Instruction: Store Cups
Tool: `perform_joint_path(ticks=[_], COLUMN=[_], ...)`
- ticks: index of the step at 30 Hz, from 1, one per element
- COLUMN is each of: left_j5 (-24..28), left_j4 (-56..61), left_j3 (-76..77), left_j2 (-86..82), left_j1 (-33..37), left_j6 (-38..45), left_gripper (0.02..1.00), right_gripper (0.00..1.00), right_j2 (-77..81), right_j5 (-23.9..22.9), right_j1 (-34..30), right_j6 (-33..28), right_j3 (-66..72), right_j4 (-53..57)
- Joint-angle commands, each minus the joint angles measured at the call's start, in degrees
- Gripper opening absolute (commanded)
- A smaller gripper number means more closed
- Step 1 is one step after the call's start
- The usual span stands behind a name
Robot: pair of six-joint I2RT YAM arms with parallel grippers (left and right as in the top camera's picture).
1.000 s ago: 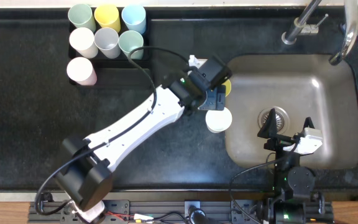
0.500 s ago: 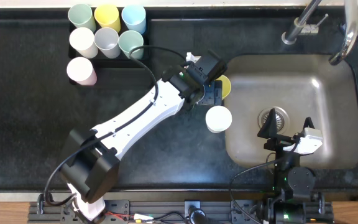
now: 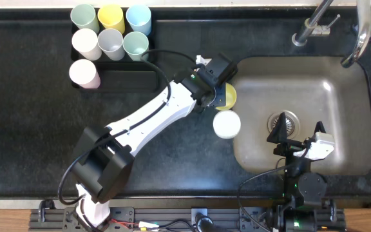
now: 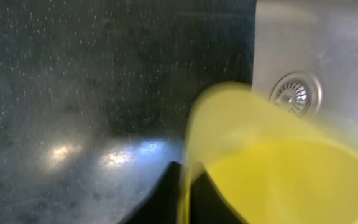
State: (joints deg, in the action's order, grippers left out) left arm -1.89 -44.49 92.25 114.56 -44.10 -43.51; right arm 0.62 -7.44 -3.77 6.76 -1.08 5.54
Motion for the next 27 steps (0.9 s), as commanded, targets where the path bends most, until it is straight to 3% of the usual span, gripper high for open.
perform_joint_path(ticks=[1, 9, 13, 18, 27], left_j5=[-2.36, -11.39, -10.54, -5.51, -5.01], left_j4=[0.15, -9.4, -17.66, -26.71, -32.28], left_j3=[5.73, 11.06, 11.06, 10.95, 8.0], left_j2=[-0.74, -10.32, -14.21, -16.11, -16.09], left_j1=[0.94, 6.47, 14.21, 23.65, 32.09], left_j6=[0.2, -0.33, -1.99, -2.01, -8.83], left_gripper=[0.036, 0.036, 0.036, 0.036, 0.036], right_gripper=[0.998, 0.998, 0.996, 0.996, 0.998], right_j2=[-0.46, -0.46, -0.46, -0.46, -0.46], right_j5=[0.37, 0.37, 0.37, 0.37, 0.37], right_j1=[-0.28, -0.28, -0.28, -0.28, -0.28], right_j6=[-0.13, -0.13, -0.13, -0.13, -0.13], right_j3=[0.28, 0.28, 0.28, 0.28, 0.28], right_j4=[-0.48, -0.48, -0.48, -0.48, -0.48])
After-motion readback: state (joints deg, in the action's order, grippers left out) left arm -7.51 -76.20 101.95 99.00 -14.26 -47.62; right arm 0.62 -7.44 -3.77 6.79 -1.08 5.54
